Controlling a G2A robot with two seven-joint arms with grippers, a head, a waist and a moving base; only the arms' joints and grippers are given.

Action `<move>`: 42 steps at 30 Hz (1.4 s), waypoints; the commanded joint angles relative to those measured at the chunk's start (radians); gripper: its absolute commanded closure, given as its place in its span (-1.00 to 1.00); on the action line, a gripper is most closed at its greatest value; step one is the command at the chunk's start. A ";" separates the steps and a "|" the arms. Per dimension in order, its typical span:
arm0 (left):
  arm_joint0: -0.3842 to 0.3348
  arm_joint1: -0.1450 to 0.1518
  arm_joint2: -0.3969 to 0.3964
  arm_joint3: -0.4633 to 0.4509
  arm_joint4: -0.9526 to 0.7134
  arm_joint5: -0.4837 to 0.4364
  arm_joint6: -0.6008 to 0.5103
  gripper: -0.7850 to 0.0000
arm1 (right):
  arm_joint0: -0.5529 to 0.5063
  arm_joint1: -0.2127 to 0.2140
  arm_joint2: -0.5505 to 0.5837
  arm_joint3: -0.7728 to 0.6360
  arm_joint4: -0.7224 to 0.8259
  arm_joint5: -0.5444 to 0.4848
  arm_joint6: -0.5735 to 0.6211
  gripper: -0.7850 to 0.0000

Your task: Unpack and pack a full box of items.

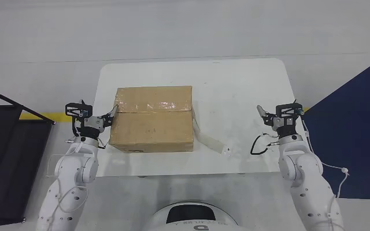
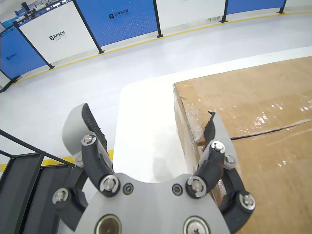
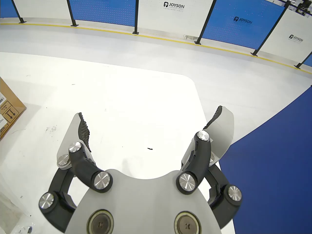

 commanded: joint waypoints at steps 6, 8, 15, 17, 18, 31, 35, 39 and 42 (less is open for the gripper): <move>0.000 0.000 0.000 0.000 0.000 0.000 0.000 -1.00 | 0.000 0.000 0.000 0.000 0.000 0.000 0.000 -1.00; 0.000 0.000 0.000 0.000 0.000 0.000 0.000 -1.00 | 0.000 0.000 0.000 0.000 0.000 0.000 0.000 -1.00; 0.043 -0.002 -0.107 -0.004 -0.126 -0.005 0.090 -1.00 | 0.000 0.000 0.000 0.000 0.000 0.000 0.000 -1.00; 0.053 -0.001 -0.140 0.014 -0.148 -0.010 0.095 -1.00 | 0.000 0.000 0.000 0.000 0.000 0.000 0.000 -1.00; 0.057 -0.001 -0.156 0.027 -0.161 -0.017 0.093 -1.00 | 0.000 0.000 0.000 0.000 0.000 0.000 0.000 -1.00; 0.066 0.014 -0.171 0.099 -0.002 -0.230 0.109 -1.00 | 0.000 0.000 0.000 0.000 0.000 0.000 0.000 -1.00; 0.054 0.016 -0.165 0.111 0.048 -0.244 0.141 -1.00 | 0.000 0.000 0.000 0.000 0.000 0.000 0.000 -1.00; 0.051 0.021 -0.175 0.116 0.080 -0.301 0.196 -1.00 | 0.000 0.000 0.000 0.000 0.000 0.000 0.000 -1.00; 0.059 0.025 -0.185 0.105 0.143 -0.315 0.224 -1.00 | 0.000 0.000 0.000 0.000 0.000 0.000 0.000 -1.00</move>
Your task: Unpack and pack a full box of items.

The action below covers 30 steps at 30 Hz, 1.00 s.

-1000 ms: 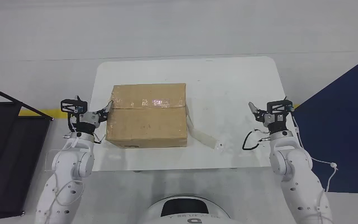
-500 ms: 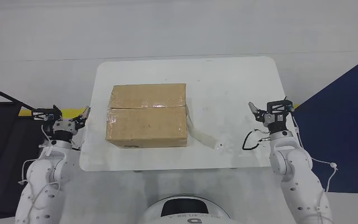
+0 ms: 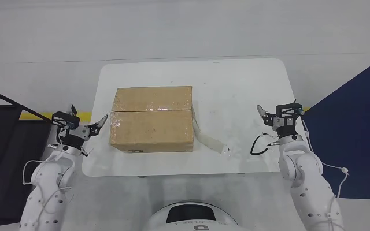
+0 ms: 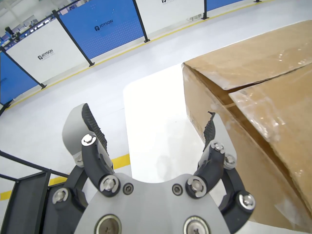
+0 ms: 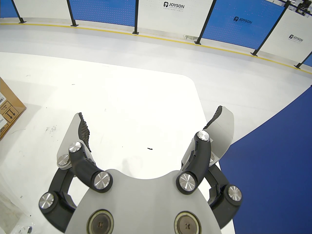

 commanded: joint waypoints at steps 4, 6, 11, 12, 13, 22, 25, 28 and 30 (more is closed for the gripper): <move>-0.003 0.004 0.005 -0.013 0.087 -0.009 0.011 -1.00 | 0.000 0.000 0.000 0.000 0.000 0.000 0.000 -1.00; -0.004 0.005 0.009 -0.016 0.106 -0.009 0.018 -1.00 | 0.000 0.000 0.000 0.000 0.000 0.000 0.000 -1.00; -0.010 0.007 0.017 -0.017 0.132 -0.021 0.024 -1.00 | 0.000 0.000 0.000 0.000 0.000 0.000 0.000 -1.00; -0.013 0.007 0.020 -0.016 0.143 -0.024 0.026 -1.00 | 0.000 0.000 0.000 0.000 0.000 0.000 0.000 -1.00; -0.016 0.007 0.023 -0.013 0.152 -0.022 0.028 -1.00 | 0.000 0.000 0.000 0.000 0.000 0.000 0.000 -1.00; -0.038 0.014 0.002 0.006 0.090 -0.126 0.044 -1.00 | 0.000 0.000 0.000 0.000 0.000 0.000 0.000 -1.00; -0.041 0.020 -0.026 0.008 0.056 -0.205 0.052 -1.00 | 0.000 0.000 0.000 0.000 0.000 0.000 0.000 -1.00; -0.025 0.031 -0.055 -0.005 0.088 -0.306 0.119 -1.00 | 0.000 0.000 0.000 0.000 0.000 0.000 0.000 -1.00; -0.009 0.038 -0.074 -0.003 0.114 -0.363 0.177 -1.00 | 0.000 0.000 0.000 0.000 0.000 0.000 0.000 -1.00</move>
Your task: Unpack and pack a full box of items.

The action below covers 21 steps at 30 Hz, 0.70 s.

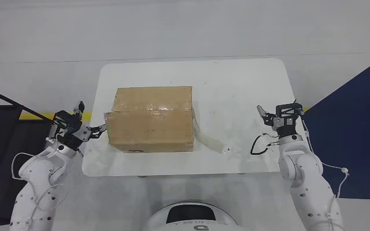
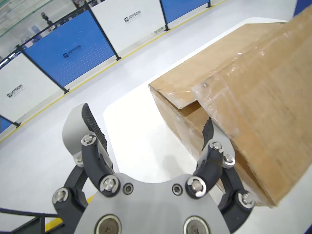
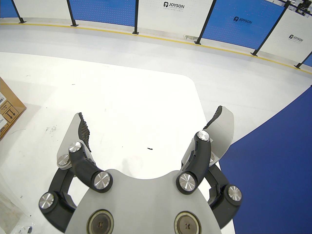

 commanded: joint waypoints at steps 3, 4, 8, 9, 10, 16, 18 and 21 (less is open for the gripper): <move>0.026 0.015 -0.036 0.005 0.056 -0.129 0.128 -1.00 | 0.000 0.000 0.000 0.000 0.000 0.000 0.000 -1.00; 0.029 0.020 -0.046 0.009 0.074 -0.157 0.157 -1.00 | 0.000 0.000 0.000 0.000 0.000 0.000 0.000 -1.00; 0.042 0.035 -0.057 0.026 0.167 -0.224 0.263 -1.00 | 0.000 0.000 0.000 0.000 0.000 0.000 0.000 -1.00; 0.043 0.038 -0.057 0.031 0.189 -0.219 0.284 -1.00 | 0.000 0.000 0.000 0.000 0.000 0.000 0.000 -1.00; 0.044 0.040 -0.055 0.038 0.207 -0.207 0.301 -1.00 | 0.000 0.000 0.000 0.000 0.000 0.000 0.000 -1.00; 0.005 0.049 -0.015 0.090 0.307 -0.136 0.279 -1.00 | 0.000 0.000 0.000 0.000 0.000 0.000 0.000 -1.00; -0.011 0.048 0.010 0.109 0.307 -0.118 0.262 -1.00 | 0.000 0.000 0.000 0.000 0.000 0.000 0.000 -1.00; -0.028 0.052 0.018 0.125 0.279 -0.151 0.278 -1.00 | 0.000 0.000 0.000 0.000 0.000 0.000 0.000 -1.00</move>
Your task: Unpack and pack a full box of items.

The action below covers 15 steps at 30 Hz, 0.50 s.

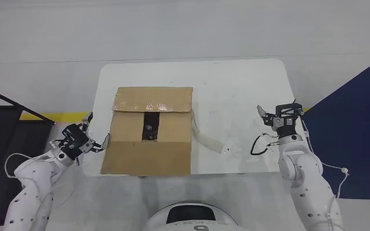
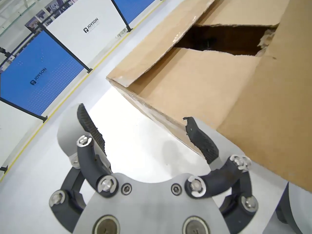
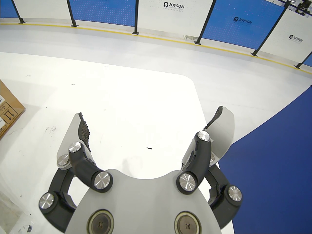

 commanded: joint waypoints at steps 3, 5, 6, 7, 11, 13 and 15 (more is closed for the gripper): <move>-0.025 0.005 -0.017 0.027 -0.063 -0.037 -0.010 -1.00 | 0.000 0.000 0.000 0.000 0.000 0.000 0.000 -1.00; -0.045 0.007 -0.020 0.035 -0.115 -0.077 -0.041 -1.00 | 0.000 0.000 0.000 0.000 0.000 0.000 0.000 -1.00; -0.053 0.008 -0.023 0.036 -0.142 -0.098 -0.060 -1.00 | 0.000 0.000 0.000 0.000 0.000 0.000 0.000 -1.00; -0.062 0.009 -0.026 0.040 -0.174 -0.124 -0.081 -1.00 | 0.000 0.000 0.000 0.000 0.000 0.000 0.000 -1.00; -0.107 0.011 -0.040 0.052 -0.283 -0.160 -0.231 -1.00 | 0.000 0.000 0.000 0.000 0.000 0.000 0.000 -1.00; -0.135 0.007 -0.027 0.044 -0.337 -0.114 -0.344 -1.00 | 0.000 0.000 0.000 0.000 0.000 0.000 0.000 -1.00; -0.165 0.004 -0.005 0.041 -0.386 -0.085 -0.442 -1.00 | 0.000 0.000 0.000 0.000 0.000 0.000 0.000 -1.00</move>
